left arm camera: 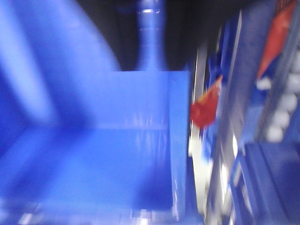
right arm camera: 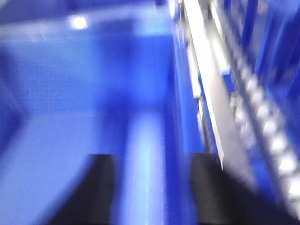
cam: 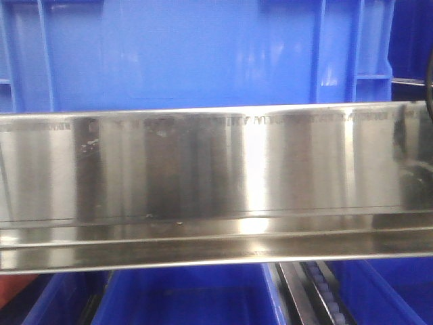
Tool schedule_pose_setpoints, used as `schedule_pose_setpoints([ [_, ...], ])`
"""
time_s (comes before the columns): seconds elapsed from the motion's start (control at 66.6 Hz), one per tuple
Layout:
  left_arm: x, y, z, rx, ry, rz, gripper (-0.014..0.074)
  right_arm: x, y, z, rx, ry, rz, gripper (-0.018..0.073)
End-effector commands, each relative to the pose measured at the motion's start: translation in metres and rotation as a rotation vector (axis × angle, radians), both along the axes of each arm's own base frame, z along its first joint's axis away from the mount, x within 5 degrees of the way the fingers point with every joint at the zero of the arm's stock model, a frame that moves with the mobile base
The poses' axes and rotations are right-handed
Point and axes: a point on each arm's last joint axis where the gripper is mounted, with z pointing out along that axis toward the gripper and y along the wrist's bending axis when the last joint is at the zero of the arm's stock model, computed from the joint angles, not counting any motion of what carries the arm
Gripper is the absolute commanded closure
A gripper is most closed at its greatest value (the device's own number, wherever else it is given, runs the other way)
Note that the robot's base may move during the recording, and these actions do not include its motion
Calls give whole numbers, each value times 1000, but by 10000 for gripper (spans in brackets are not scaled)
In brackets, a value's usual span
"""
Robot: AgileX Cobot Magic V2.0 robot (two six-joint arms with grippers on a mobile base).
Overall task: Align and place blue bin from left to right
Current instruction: 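Push the bin forward onto the upper rollers with both grippers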
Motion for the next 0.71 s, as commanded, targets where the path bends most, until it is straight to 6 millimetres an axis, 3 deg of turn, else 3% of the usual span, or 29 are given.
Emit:
schedule_pose_setpoints([
  [0.0, -11, 4, 20, -1, -95, -16, 706, -6, -6, 14, -2, -46, 8, 629],
  [0.015, -12, 5, 22, 2, -106, -17, 707, -7, -7, 16, 1, -50, 8, 659],
  [0.27, -29, 14, 40, 7, -159, -6, 707, -16, -16, 29, 25, -75, 5, 629],
  [0.451, -54, 21, 58, -73, -204, -23, 707, -31, -32, 42, 22, -77, -12, 629],
  [0.691, -84, 23, 45, -176, -313, -131, 707, -58, -52, 50, 45, -182, 57, 640],
])
